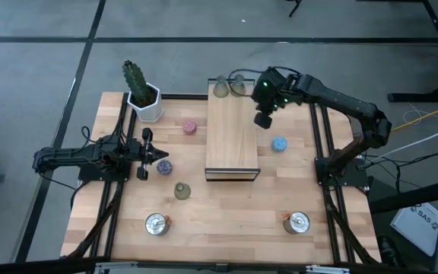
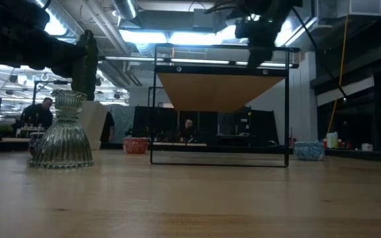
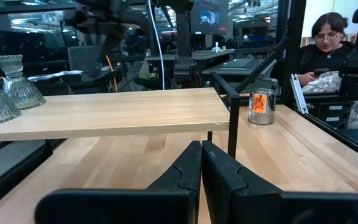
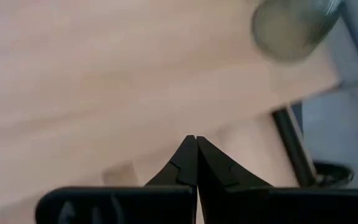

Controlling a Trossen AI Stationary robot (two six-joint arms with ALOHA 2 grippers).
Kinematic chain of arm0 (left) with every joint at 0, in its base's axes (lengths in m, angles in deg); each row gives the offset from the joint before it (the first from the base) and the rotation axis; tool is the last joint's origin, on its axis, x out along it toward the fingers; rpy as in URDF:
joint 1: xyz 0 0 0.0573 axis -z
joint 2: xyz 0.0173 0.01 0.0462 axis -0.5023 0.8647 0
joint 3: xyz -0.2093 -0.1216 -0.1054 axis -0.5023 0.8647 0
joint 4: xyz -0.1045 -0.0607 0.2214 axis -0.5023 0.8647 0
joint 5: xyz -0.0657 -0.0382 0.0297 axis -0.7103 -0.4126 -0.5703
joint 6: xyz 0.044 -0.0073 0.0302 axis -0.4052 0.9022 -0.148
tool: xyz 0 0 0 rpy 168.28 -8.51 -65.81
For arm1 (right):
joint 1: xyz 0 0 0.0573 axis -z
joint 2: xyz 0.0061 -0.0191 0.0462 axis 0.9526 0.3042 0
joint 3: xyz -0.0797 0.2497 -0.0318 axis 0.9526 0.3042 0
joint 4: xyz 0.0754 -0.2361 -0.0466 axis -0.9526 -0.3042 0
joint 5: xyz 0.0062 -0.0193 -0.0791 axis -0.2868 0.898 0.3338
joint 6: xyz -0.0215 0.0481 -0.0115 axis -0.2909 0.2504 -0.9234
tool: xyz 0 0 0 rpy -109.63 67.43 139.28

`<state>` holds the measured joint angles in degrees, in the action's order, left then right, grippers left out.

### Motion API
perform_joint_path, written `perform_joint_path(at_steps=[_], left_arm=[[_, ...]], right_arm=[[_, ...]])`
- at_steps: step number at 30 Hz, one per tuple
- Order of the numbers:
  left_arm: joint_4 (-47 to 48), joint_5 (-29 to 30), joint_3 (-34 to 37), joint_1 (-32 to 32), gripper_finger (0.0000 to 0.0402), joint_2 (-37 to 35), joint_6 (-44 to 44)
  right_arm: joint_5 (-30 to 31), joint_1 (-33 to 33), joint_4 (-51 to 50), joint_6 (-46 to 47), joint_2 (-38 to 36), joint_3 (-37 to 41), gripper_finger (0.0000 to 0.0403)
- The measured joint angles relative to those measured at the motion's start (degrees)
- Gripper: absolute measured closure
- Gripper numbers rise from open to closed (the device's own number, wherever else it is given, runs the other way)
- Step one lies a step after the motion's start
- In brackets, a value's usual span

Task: Pick & Place candle stick holders
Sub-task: Put the blue scented candle on the shelf

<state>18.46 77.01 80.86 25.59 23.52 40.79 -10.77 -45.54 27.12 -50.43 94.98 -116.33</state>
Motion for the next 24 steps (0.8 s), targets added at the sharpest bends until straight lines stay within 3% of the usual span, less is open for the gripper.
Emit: perform_joint_path(at_steps=[18, 24], left_arm=[[0.0, 0.0, 0.0, 0.0, 0.0395, 0.0, 0.0], [0.0, 0.0, 0.0, 0.0, 0.0395, 0.0, 0.0]], right_arm=[[-0.1, -0.5, -4.9, 3.3, -16.9, 19.3, 0.0403], [-3.2, -0.6, -5.0, 2.9, -20.4, 23.8, 0.0391]])
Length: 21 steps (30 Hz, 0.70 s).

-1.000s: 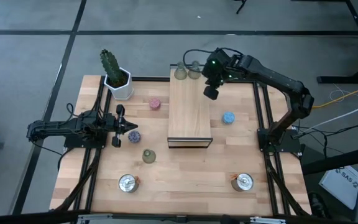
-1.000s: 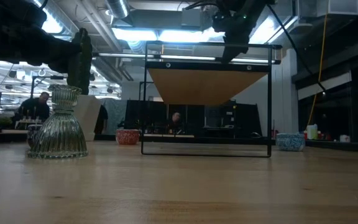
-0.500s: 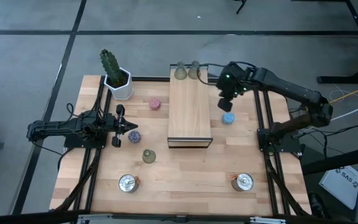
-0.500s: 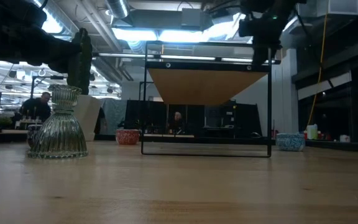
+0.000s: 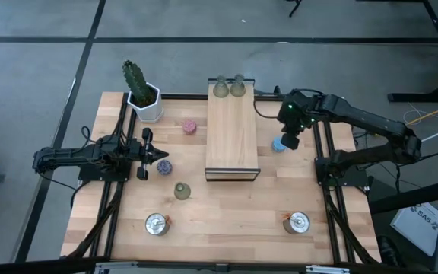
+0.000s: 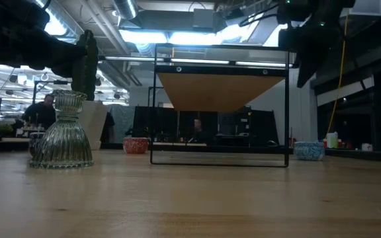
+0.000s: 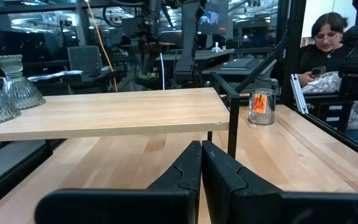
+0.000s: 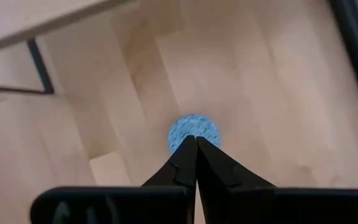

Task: Pick & Place candle stick holders
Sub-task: Put the blue scented candle on the shelf

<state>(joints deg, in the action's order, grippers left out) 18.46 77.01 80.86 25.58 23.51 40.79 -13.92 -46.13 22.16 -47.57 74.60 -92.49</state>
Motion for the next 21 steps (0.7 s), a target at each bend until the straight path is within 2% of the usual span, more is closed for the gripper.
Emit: perform_joint_path(at_steps=[12, 21], left_arm=[[0.0, 0.0, 0.0, 0.0, 0.0395, 0.0, 0.0], [0.0, 0.0, 0.0, 0.0, 0.0395, 0.0, 0.0]], right_arm=[[-1.3, -3.5, -1.6, -0.4, -1.1, 4.6, 0.0339], [-1.3, -5.6, 0.8, 4.9, -1.0, 7.1, 0.0247]])
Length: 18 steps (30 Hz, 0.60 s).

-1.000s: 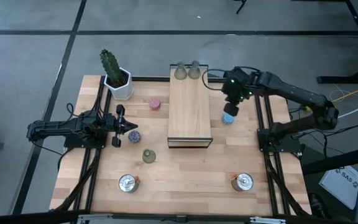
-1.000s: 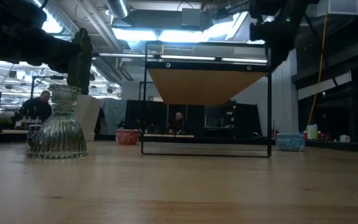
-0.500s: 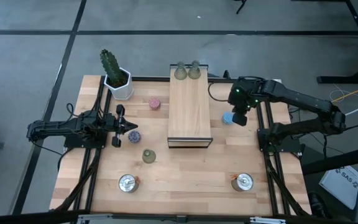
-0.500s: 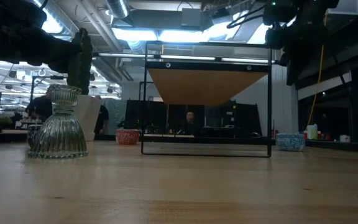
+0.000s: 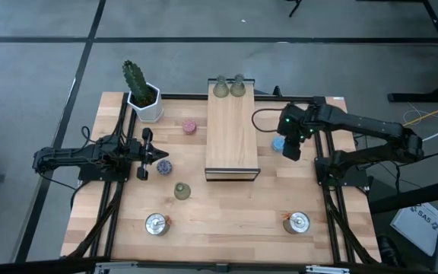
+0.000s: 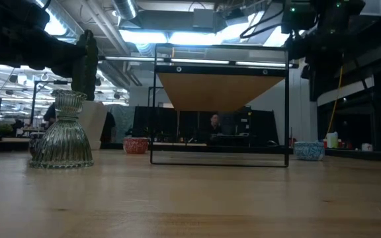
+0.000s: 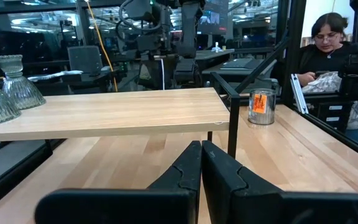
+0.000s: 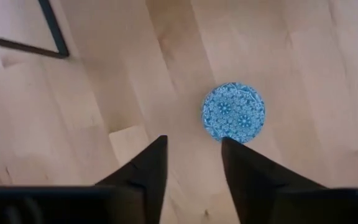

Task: Pick & Place candle stick holders
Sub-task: Put the blue scented candle on the shelf

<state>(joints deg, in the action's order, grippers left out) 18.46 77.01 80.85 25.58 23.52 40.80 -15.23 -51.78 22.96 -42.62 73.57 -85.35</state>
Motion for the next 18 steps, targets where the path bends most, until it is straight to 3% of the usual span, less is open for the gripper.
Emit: perform_joint_path(at_steps=[9, 18], left_arm=[[0.0, 0.0, 0.0, 0.0, 0.0395, 0.0, 0.0], [0.0, 0.0, 0.0, 0.0, 0.0395, 0.0, 0.0]], right_arm=[[3.6, 0.0, 1.4, 9.2, 0.0, 2.9, 0.0147], [3.4, 0.0, 3.7, 13.6, 0.0, 5.6, 0.0087]])
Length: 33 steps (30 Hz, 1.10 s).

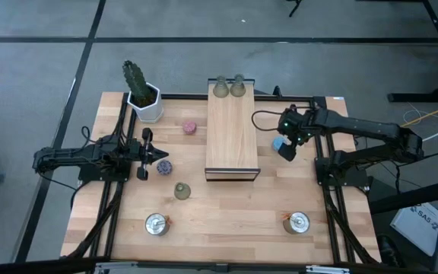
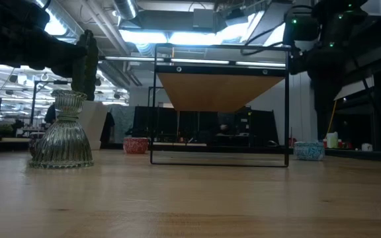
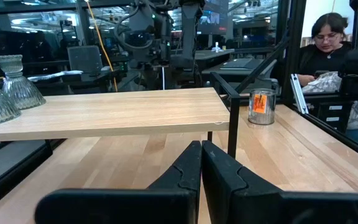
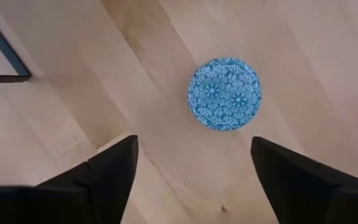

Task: Pick & Place candle stick holders
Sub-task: Put the blue scented candle on the shelf

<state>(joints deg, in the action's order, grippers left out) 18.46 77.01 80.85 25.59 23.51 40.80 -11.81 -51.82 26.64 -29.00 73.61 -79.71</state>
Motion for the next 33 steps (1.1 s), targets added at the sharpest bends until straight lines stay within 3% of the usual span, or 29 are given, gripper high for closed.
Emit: perform_joint_path(at_steps=[15, 33], left_arm=[[0.0, 0.0, 0.0, 0.0, 0.0395, 0.0, 0.0], [0.0, 0.0, 0.0, 0.0, 0.0395, 0.0, 0.0]], right_arm=[[-0.4, 0.0, 4.3, 4.1, 3.4, 1.1, 0.0049], [4.7, 0.1, 8.0, 5.2, 10.8, 1.2, 0.0047]])
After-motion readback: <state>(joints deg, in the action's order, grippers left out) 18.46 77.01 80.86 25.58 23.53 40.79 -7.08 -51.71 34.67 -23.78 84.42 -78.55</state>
